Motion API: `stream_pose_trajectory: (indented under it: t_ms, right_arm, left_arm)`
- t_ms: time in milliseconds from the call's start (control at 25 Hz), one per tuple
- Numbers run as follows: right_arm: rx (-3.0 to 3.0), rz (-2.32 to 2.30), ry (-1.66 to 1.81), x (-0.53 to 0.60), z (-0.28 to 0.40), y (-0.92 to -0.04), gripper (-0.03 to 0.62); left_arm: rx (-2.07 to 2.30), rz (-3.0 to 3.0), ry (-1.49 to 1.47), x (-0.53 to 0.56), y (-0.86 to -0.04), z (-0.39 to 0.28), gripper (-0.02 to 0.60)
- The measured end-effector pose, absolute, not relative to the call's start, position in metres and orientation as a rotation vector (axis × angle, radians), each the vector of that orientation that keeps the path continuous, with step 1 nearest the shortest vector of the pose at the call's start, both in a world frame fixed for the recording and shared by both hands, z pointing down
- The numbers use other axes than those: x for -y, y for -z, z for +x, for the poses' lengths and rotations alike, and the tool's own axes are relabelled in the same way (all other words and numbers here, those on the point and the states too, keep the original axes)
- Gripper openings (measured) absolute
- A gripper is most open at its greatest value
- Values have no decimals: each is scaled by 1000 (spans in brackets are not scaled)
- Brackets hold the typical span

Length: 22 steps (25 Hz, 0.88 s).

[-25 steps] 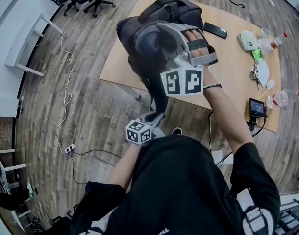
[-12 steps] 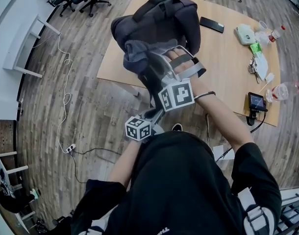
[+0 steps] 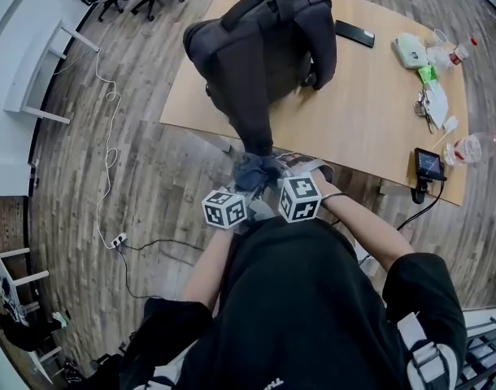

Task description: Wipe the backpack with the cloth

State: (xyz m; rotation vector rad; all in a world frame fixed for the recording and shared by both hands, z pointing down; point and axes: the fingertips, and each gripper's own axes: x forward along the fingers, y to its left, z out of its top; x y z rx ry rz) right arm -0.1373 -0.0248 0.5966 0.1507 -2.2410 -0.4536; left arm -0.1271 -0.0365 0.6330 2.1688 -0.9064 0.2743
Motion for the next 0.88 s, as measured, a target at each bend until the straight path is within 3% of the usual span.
stream_pose_trajectory:
  t_ms: [200, 480, 880]
  right_arm:
    - [2182, 393, 640, 83, -135, -557, 75]
    - [2185, 776, 920, 174, -135, -414, 77]
    - [2133, 1225, 1174, 213, -107, -267, 80]
  left_arm:
    - [911, 2208, -270, 38, -626, -120, 44]
    - [916, 2337, -313, 34, -615, -115, 44]
    - [926, 2366, -369, 22, -628, -118, 44]
